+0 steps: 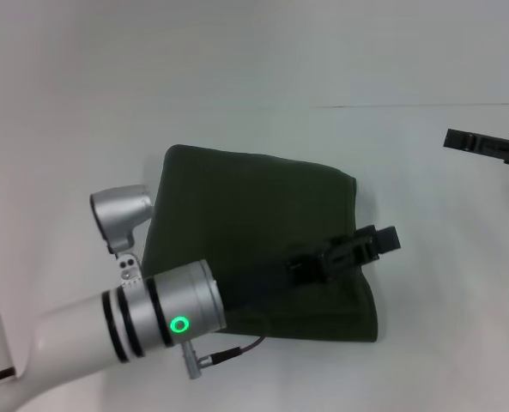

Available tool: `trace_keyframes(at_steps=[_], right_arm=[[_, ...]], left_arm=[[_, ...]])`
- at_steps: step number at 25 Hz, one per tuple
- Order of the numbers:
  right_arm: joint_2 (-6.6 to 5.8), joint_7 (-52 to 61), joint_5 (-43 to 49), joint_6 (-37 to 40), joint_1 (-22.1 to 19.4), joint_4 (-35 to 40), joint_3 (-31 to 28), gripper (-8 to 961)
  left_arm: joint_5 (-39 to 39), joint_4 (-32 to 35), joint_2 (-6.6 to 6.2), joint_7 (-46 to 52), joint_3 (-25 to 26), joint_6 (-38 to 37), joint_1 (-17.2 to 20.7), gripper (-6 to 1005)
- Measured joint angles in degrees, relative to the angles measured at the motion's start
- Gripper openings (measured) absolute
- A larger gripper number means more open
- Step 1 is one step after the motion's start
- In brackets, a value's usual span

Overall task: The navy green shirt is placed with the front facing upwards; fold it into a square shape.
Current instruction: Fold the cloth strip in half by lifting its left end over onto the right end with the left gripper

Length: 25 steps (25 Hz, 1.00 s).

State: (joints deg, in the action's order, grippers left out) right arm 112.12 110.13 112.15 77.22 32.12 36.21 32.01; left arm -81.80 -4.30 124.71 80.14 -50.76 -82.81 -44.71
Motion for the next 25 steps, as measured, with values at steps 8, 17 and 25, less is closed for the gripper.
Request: trace_keyframes(at_steps=[8,17,25], right_arm=[[-1.33,10.98,1.55,-1.34,3.83,-0.41,6.54,873],[-1.02,17.68,9.06,-4.94,11.67,-8.19,8.05,867],[1.53,17.69,9.22,-8.32,13.55,-11.53,8.66,861]], left_arm=[[-1.01,11.53,-0.30,0.58,-0.67,-3.30,7.56,485],[-2.47,25.51,-0.73,-2.40,-2.74,-0.96,16.40,859],[-7.08,29.34,-0.94,-3.34,-0.14,0.83,18.31,919]])
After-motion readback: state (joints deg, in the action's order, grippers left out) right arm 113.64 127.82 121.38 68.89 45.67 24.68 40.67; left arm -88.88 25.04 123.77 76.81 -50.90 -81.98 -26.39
